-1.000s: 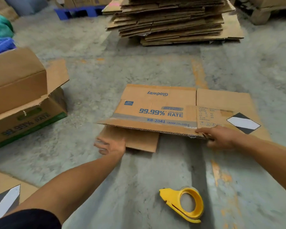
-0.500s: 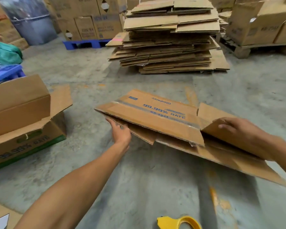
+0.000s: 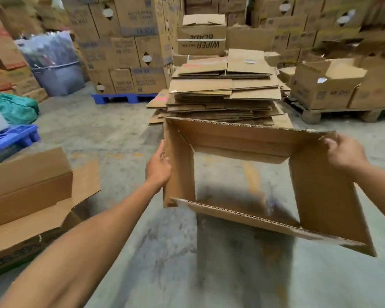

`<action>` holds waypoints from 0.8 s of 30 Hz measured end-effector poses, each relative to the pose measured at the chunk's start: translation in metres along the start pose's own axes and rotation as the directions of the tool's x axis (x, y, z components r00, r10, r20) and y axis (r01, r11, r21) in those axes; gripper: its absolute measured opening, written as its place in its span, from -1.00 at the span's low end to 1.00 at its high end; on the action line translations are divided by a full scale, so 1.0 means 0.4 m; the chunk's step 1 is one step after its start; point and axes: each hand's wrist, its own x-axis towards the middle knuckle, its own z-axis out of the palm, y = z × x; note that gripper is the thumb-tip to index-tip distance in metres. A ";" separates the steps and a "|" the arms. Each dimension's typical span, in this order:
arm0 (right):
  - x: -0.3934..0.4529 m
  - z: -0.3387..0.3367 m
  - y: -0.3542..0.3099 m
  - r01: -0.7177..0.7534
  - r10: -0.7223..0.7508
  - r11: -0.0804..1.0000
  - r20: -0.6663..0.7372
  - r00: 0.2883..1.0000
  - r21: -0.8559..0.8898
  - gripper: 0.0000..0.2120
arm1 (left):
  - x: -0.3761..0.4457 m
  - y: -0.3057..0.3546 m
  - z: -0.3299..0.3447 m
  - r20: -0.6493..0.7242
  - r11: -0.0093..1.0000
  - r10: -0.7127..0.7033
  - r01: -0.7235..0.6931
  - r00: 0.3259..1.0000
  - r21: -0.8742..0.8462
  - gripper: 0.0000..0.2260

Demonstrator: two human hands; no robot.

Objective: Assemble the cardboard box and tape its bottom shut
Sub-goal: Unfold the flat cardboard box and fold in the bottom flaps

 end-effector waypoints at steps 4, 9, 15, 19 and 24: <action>0.066 -0.060 -0.071 -0.072 0.078 0.995 0.083 0.993 -0.075 -0.66 | 0.059 0.101 -0.102 0.069 0.981 0.044 -0.056 0.997 0.186 -0.47; 0.067 -0.067 -0.113 -0.074 0.101 0.988 0.198 0.975 -0.138 -0.67 | 0.061 0.170 -0.188 0.211 0.971 -0.020 -0.031 0.977 0.237 -0.50; -0.022 -0.018 -0.065 -0.154 0.214 0.964 0.292 0.932 -0.217 -0.75 | 0.021 0.097 -0.198 0.315 0.938 -0.102 -0.014 0.943 0.347 -0.57; -0.056 0.013 -0.031 -0.117 0.152 0.982 0.257 0.954 -0.148 -0.90 | -0.004 0.050 -0.165 0.243 0.940 -0.071 -0.017 0.967 0.341 -0.61; -0.056 0.034 -0.031 0.140 -0.032 0.960 0.397 0.917 -0.244 -0.71 | 0.001 0.026 -0.136 0.273 0.941 -0.083 -0.015 0.958 0.338 -0.43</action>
